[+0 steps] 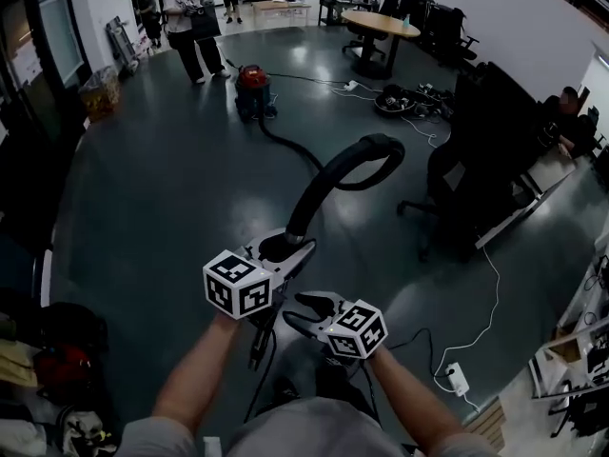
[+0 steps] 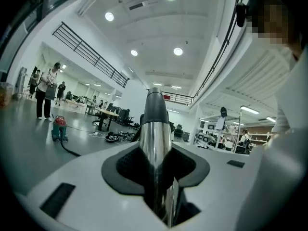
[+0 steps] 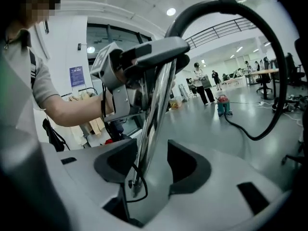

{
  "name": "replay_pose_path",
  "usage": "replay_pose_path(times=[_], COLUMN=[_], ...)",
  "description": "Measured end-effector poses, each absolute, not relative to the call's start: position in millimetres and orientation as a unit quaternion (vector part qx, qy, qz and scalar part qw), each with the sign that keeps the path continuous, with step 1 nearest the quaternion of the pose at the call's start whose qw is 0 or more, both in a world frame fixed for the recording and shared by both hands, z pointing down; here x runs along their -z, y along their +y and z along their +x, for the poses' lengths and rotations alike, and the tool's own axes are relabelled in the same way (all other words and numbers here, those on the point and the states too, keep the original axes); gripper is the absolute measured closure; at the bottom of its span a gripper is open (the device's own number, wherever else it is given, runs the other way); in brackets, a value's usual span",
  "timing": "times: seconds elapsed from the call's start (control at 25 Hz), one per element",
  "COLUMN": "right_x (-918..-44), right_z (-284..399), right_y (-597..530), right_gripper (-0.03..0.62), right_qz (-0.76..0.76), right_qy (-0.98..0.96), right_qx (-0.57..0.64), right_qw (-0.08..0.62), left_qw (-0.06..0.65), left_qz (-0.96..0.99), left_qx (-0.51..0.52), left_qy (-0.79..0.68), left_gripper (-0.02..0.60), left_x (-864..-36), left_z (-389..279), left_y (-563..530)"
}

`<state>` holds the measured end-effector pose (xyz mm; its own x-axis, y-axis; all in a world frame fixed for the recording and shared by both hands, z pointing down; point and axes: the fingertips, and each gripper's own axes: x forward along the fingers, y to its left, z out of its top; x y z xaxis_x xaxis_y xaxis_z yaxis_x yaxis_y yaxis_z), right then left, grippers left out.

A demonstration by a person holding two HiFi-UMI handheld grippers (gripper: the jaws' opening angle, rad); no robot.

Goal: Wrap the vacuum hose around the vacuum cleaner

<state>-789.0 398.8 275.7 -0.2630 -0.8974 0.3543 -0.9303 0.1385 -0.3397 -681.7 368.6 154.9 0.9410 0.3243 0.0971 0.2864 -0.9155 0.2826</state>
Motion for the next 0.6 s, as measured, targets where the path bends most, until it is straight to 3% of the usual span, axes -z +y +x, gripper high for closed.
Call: replay_pose_path(times=[0.32, 0.6], right_x=[-275.4, -269.1], right_z=[-750.0, -672.9], right_y=[379.2, 372.3], right_gripper=[0.391, 0.395], right_qz=[0.576, 0.619], right_qy=[-0.778, -0.754], right_qx=[-0.249, -0.205], right_qw=[-0.034, -0.074], left_qw=[0.147, 0.174], left_qz=[0.976, 0.974], left_qx=[-0.054, -0.025], left_qy=[0.151, 0.146], left_gripper=[0.426, 0.426], left_x=[-124.8, -105.6], left_z=[-615.2, -545.6], left_y=[391.0, 406.4])
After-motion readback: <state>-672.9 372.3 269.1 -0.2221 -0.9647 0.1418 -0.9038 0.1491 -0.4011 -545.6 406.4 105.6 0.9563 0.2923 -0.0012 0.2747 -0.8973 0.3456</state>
